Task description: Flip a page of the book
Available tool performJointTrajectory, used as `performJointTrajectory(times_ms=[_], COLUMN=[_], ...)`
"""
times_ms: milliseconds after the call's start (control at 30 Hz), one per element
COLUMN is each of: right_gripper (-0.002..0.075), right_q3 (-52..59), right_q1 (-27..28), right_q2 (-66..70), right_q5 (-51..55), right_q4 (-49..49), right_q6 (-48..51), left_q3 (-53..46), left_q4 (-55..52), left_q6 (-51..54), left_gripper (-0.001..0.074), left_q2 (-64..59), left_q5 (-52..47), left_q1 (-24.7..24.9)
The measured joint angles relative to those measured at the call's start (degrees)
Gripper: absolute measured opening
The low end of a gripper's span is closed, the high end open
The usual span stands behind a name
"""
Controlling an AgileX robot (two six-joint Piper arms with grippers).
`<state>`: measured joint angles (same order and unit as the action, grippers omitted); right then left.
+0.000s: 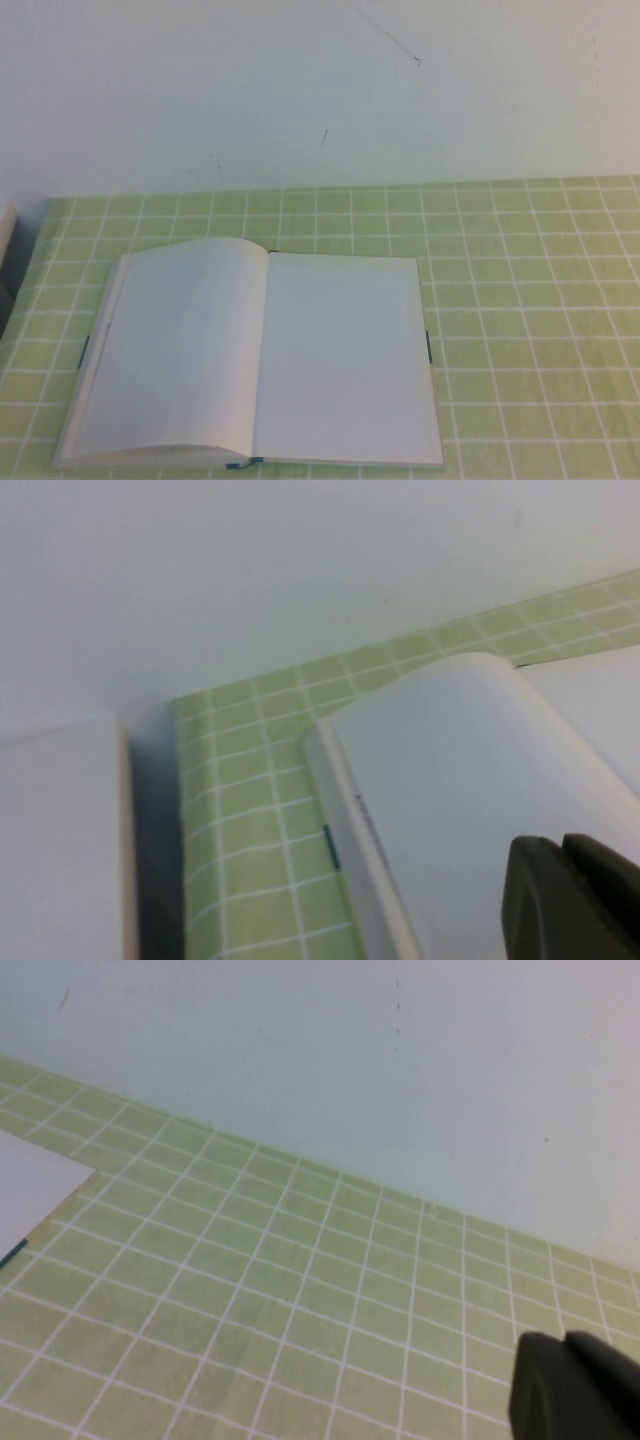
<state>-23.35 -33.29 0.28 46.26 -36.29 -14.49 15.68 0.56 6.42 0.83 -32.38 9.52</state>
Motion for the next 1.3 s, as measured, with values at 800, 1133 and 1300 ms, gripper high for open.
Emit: performJointTrajectory(times_ms=[800, 1133, 1300], right_gripper=[-0.0001, -0.0001, -0.0001], right_q3=[0.00, 0.00, 0.00], right_q1=[0.00, 0.00, 0.00], right_q2=[0.00, 0.00, 0.00], right_q5=[0.04, 0.13, 0.13], right_q4=[0.00, 0.00, 0.00], right_q6=[0.00, 0.00, 0.00], left_q3=[-16.39, -16.39, -16.39], left_q4=[2.43, 2.43, 2.51], left_q6=[-6.42, -6.42, -6.73], left_gripper=[-0.0004, -0.0004, -0.0004], left_q2=[0.00, 0.00, 0.00], left_q5=[12.87, 12.87, 12.87], left_q1=[-9.58, -9.58, -9.58])
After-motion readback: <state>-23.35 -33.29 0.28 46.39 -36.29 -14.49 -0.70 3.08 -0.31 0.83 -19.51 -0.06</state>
